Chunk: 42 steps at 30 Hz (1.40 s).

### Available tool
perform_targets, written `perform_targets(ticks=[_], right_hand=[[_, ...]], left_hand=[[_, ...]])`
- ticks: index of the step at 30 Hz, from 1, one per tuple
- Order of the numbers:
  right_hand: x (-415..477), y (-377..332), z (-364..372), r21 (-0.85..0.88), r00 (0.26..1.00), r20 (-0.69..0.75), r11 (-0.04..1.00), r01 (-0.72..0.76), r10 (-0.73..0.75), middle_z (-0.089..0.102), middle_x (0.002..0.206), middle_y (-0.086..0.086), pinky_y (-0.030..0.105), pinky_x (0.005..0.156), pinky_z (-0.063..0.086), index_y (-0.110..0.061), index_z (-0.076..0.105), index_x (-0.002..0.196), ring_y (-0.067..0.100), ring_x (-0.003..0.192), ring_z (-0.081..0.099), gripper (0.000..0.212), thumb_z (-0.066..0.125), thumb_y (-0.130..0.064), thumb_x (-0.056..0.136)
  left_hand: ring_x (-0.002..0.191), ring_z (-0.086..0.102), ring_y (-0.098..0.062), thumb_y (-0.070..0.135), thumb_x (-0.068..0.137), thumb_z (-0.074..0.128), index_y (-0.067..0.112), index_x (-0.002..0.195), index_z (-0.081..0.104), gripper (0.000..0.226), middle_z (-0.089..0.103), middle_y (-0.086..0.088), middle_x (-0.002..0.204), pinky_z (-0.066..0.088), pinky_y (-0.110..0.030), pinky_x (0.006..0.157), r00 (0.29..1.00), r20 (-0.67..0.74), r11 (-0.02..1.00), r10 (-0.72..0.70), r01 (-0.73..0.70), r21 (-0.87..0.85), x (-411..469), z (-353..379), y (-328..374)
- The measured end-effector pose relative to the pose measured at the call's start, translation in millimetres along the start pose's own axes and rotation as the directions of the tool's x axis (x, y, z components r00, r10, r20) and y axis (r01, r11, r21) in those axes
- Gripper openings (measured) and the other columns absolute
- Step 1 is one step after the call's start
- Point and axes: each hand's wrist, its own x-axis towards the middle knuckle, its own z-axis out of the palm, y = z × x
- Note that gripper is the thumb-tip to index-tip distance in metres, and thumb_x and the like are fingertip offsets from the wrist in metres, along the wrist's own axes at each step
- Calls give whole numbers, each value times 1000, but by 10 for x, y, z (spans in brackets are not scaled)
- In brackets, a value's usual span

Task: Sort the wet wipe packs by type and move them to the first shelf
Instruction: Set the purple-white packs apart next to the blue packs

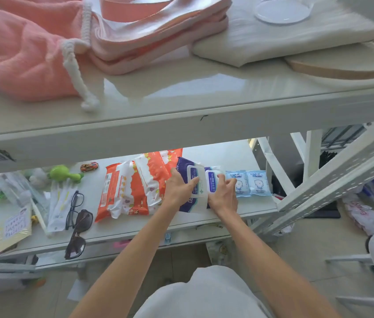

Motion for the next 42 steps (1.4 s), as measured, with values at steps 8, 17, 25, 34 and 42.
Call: perform_targets(ticks=[8,17,25,34,42], right_hand=[[59,175,-87,-45,999,36,999,17,-15,42,101,6,36,72,56,-16,40,135,23,86,56,80,72,-65,81],[107,229,-109,-42,998,33,998,47,-46,51,115,12,31,75,56,-16,41,143,22,98,62,77,69,-62,87],[52,199,-94,-54,999,17,997,52,-51,50,119,13,31,77,57,-16,40,144,22,105,62,77,70,-60,88],[7,120,-15,-76,996,-73,996,51,-56,46,116,13,42,72,63,-15,49,134,27,95,63,55,64,-51,95],[-65,-345,86,82,955,-112,956,283,-273,56,115,10,41,75,61,-8,63,114,24,93,65,22,67,-17,95]], left_hand=[[109,68,-38,24,103,58,3,135,31,47,66,-18,123,57,-46,88,998,-47,977,-30,39,210,223,413,114],[121,60,-37,5,94,63,4,152,14,76,52,-23,137,57,-45,98,1000,-13,966,-28,30,258,440,627,-394],[159,-6,-35,9,100,58,-6,159,-12,93,-13,-24,169,8,-38,128,991,0,836,136,-115,536,266,600,-680],[154,-24,-40,45,106,30,-9,157,-14,86,-32,-31,161,-2,-50,129,983,182,804,22,-125,581,341,675,-719],[102,61,-24,11,89,68,5,116,65,28,58,-12,116,58,-36,88,840,-308,843,446,-279,460,142,-291,-508]])
